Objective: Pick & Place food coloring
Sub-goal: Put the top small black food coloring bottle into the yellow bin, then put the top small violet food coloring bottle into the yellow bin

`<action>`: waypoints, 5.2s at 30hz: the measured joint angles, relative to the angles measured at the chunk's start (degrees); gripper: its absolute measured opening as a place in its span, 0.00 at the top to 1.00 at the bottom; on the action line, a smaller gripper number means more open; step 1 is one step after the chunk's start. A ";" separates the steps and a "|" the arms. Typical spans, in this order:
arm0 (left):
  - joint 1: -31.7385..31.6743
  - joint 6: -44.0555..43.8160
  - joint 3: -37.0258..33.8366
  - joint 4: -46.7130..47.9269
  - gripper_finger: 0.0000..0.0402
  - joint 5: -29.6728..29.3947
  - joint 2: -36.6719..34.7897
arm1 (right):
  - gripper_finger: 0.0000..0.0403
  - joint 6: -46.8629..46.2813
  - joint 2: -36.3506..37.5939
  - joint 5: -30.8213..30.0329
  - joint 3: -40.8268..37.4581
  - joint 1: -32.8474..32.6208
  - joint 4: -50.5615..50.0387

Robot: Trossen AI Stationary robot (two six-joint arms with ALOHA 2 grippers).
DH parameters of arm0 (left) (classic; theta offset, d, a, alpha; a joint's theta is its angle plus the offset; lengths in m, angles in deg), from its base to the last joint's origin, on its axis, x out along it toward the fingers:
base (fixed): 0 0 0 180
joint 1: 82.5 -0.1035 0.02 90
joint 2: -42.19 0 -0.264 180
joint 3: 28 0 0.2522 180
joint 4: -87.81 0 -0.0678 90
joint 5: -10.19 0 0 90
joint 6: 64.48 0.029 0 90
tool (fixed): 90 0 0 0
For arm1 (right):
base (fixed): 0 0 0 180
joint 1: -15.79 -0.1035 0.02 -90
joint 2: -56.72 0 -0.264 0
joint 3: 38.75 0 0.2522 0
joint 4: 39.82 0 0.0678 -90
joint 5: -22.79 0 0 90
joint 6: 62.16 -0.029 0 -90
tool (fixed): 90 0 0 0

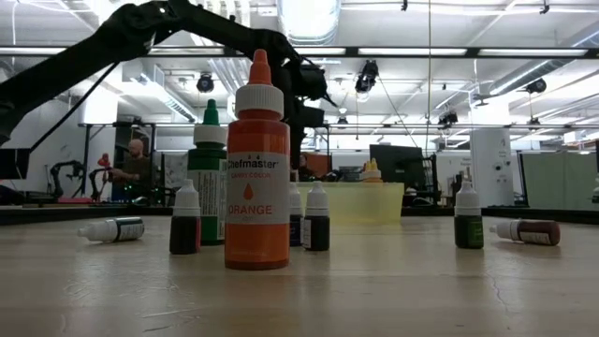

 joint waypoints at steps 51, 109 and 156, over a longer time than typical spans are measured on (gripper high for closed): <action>-1.39 -1.31 -13.97 -8.52 0.77 0.53 0.08 | 0.82 0.04 -0.02 0.07 -0.22 0.00 -0.32; 18.74 -13.93 -30.05 -15.14 0.77 1.76 -43.61 | 0.60 2.99 -0.04 3.82 -21.50 -0.28 14.45; 20.79 -16.40 -30.14 -13.85 0.43 -4.03 -43.37 | 0.55 1.73 -0.02 3.61 -26.16 -0.26 15.24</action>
